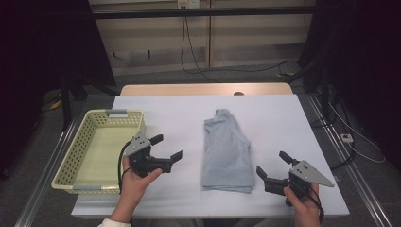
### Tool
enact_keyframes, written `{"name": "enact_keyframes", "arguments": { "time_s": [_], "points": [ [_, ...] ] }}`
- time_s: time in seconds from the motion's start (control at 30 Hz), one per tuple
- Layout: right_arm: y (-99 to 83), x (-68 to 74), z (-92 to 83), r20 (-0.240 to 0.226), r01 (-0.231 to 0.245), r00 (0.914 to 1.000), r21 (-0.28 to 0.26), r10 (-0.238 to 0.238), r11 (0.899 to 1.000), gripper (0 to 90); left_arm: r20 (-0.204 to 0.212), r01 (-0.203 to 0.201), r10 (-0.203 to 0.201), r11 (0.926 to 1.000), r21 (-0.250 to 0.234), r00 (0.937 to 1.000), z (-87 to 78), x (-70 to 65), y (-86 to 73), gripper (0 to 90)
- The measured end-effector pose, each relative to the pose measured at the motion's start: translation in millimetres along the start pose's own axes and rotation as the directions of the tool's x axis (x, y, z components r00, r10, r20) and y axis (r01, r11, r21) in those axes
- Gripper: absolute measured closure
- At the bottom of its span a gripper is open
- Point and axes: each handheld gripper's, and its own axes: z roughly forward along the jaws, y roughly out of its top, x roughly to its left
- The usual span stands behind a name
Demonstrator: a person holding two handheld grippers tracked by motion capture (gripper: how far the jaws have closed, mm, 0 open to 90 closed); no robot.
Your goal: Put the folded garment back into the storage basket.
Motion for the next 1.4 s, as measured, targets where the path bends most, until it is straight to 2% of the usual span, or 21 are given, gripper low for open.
{"name": "enact_keyframes", "arguments": {
  "time_s": [0.17, 0.27, 0.47, 0.63, 0.8, 0.83, 1.0, 1.1, 1.13, 1.23, 1.33, 1.37, 1.4],
  "points": [
    [0.2, 0.3, 0.0, -0.001, 0.002, 1.0000, 0.000, -0.002, 1.000, 3.6, 0.009, 0.010, -0.010, 0.9999, 0.006, 0.9999, 11.8, 0.3, -0.5, 2.9],
    [0.3, 0.3, 0.2, -0.001, 0.004, 1.0000, -0.002, -0.004, 1.000, 3.7, 0.007, -0.005, 0.005, 0.9997, 0.025, 1.0000, 19.6, -0.1, -0.5, 3.0],
    [0.3, 0.5, 0.3, -0.001, 0.003, 1.0000, -0.001, -0.003, 1.000, 3.8, 0.021, 0.012, -0.012, 0.9993, 0.036, 0.9997, 36.9, -1.4, 1.2, 3.1],
    [0.1, -0.4, -0.3, 0.002, 0.004, 1.0000, -0.001, -0.004, 1.000, 3.9, 0.040, 0.018, -0.021, 0.9974, 0.070, 0.9990, 54.6, -3.9, 2.6, 4.5],
    [-0.2, -0.9, -0.2, 0.003, 0.003, 1.0000, -0.001, -0.003, 1.000, 3.9, 0.037, 0.046, -0.050, 0.9950, 0.089, 0.9981, 66.2, -2.8, 3.3, 5.6],
    [-0.3, -1.0, -0.2, 0.004, 0.003, 1.0000, -0.001, -0.003, 1.000, 4.0, 0.039, 0.062, -0.067, 0.9926, 0.104, 0.9970, 72.6, -1.5, 2.6, 5.9],
    [-0.2, -0.9, -0.2, 0.005, 0.001, 1.0000, -0.002, -0.001, 1.000, 4.0, 0.034, 0.079, -0.084, 0.9867, 0.142, 0.9959, 85.8, -1.0, -0.6, 6.3],
    [-0.3, -1.0, -0.1, 0.004, 0.002, 1.0000, 0.001, -0.002, 1.000, 4.0, 0.034, 0.108, -0.115, 0.9792, 0.172, 0.9928, 97.6, -1.9, -3.5, 6.2],
    [-0.3, -1.0, -0.1, 0.004, 0.002, 1.0000, 0.001, -0.002, 1.000, 4.0, 0.034, 0.108, -0.115, 0.9792, 0.172, 0.9928, 97.6, -1.9, -3.5, 6.2],
    [-0.5, -0.9, 0.3, 0.003, 0.002, 1.0000, 0.003, -0.002, 1.000, 4.1, 0.025, 0.117, -0.125, 0.9713, 0.207, 0.9918, 109.5, -3.9, -5.2, 6.5],
    [-0.5, -0.8, 0.2, 0.003, 0.002, 1.0000, 0.003, -0.002, 1.000, 4.1, 0.018, 0.121, -0.128, 0.9677, 0.221, 0.9916, 115.2, -4.0, -5.9, 7.0],
    [-0.5, -0.9, 0.1, 0.004, 0.002, 1.0000, 0.003, -0.002, 1.000, 4.1, 0.014, 0.138, -0.146, 0.9617, 0.237, 0.9892, 120.1, -3.7, -7.3, 7.1],
    [-0.5, -0.9, 0.1, 0.004, 0.002, 1.0000, 0.003, -0.002, 1.000, 4.1, 0.014, 0.138, -0.146, 0.9617, 0.237, 0.9892, 120.1, -3.7, -7.3, 7.2]
  ]
}}
